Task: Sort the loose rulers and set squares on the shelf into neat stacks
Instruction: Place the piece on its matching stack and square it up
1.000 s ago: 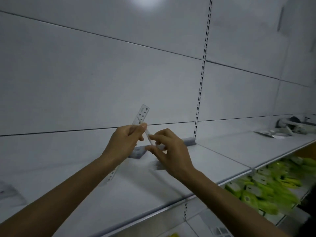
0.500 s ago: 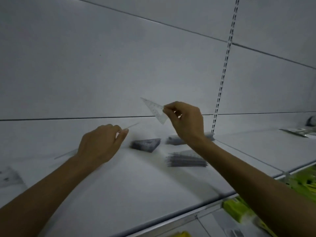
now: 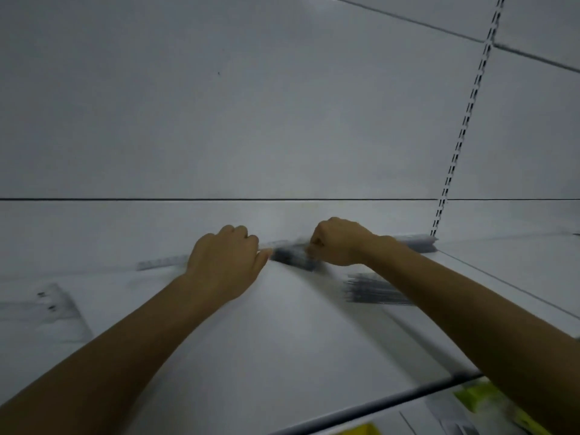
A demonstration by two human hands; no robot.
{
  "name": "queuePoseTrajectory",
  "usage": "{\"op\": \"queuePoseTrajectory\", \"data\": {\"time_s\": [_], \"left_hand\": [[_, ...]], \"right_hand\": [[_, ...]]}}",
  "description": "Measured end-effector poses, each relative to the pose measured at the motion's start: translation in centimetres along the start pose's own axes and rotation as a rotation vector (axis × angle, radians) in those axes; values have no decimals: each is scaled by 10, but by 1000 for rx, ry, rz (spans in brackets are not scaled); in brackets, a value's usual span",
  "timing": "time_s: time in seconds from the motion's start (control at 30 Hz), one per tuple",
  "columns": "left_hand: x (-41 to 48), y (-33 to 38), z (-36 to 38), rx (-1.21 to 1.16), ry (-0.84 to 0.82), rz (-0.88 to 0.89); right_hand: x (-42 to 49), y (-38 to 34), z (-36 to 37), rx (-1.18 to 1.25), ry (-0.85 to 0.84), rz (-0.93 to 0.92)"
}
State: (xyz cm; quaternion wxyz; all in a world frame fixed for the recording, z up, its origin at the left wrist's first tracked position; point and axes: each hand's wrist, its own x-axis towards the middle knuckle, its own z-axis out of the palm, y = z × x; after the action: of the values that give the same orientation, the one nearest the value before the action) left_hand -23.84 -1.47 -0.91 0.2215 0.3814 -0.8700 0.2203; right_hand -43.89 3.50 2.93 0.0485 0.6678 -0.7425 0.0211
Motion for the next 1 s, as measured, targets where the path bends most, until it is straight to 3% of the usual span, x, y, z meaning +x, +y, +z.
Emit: {"op": "queuePoseTrajectory", "data": {"time_s": [0.1, 0.23, 0.33, 0.4, 0.5, 0.73, 0.87, 1.0], "left_hand": [[1, 2, 2, 26, -14, 44], [1, 4, -1, -94, 22, 33], [2, 10, -5, -260, 90, 20], [-1, 13, -8, -307, 105, 65], [-5, 10, -9, -248, 172, 144], [-14, -2, -8, -276, -28, -99], [-1, 22, -17, -208, -131, -10], [19, 75, -30, -249, -86, 77]], "right_hand": [[-4, 1, -2, 0, 19, -38], [-20, -10, 3, 13, 365, -282], [-24, -18, 7, -202, 585, -528], [-25, -11, 5, -317, 683, -555], [-30, 23, -6, -358, 711, -463], [-70, 162, -11, -254, 689, 39], [-66, 202, 4, -310, 574, 86], [-43, 220, 14, -376, 529, 97]]}}
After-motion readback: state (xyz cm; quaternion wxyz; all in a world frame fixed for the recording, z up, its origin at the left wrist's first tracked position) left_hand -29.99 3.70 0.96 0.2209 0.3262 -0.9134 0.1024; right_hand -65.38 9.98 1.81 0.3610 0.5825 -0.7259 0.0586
